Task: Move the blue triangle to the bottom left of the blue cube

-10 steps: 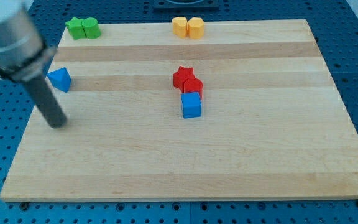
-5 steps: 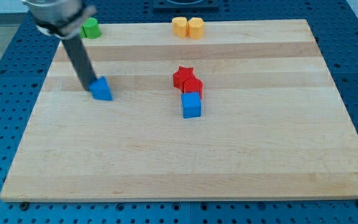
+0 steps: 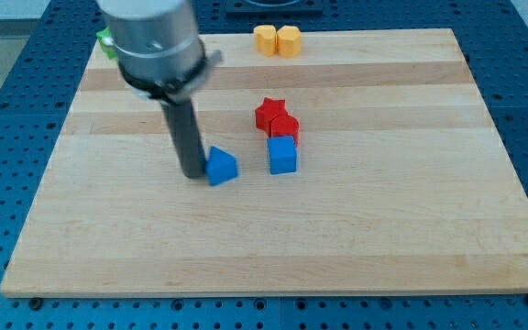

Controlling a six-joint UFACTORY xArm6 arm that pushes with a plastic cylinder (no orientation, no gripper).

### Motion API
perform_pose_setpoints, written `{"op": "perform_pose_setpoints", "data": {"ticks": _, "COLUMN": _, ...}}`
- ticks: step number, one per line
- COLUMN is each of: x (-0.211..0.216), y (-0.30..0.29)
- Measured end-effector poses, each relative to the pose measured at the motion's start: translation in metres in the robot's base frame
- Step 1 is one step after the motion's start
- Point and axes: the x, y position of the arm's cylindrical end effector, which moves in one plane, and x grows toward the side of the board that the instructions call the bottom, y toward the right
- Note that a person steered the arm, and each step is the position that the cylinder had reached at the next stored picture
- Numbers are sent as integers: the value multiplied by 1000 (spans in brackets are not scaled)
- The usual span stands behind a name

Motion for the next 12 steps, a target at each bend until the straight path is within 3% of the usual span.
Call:
{"op": "perform_pose_setpoints", "data": {"ticks": 1, "x": 21, "y": 19}}
{"op": "perform_pose_setpoints", "data": {"ticks": 3, "x": 21, "y": 4}}
{"op": "perform_pose_setpoints", "data": {"ticks": 6, "x": 21, "y": 74}}
{"op": "perform_pose_setpoints", "data": {"ticks": 7, "x": 22, "y": 46}}
{"op": "perform_pose_setpoints", "data": {"ticks": 8, "x": 18, "y": -30}}
{"op": "perform_pose_setpoints", "data": {"ticks": 9, "x": -14, "y": -60}}
{"op": "perform_pose_setpoints", "data": {"ticks": 10, "x": -29, "y": -44}}
{"op": "perform_pose_setpoints", "data": {"ticks": 12, "x": -12, "y": -6}}
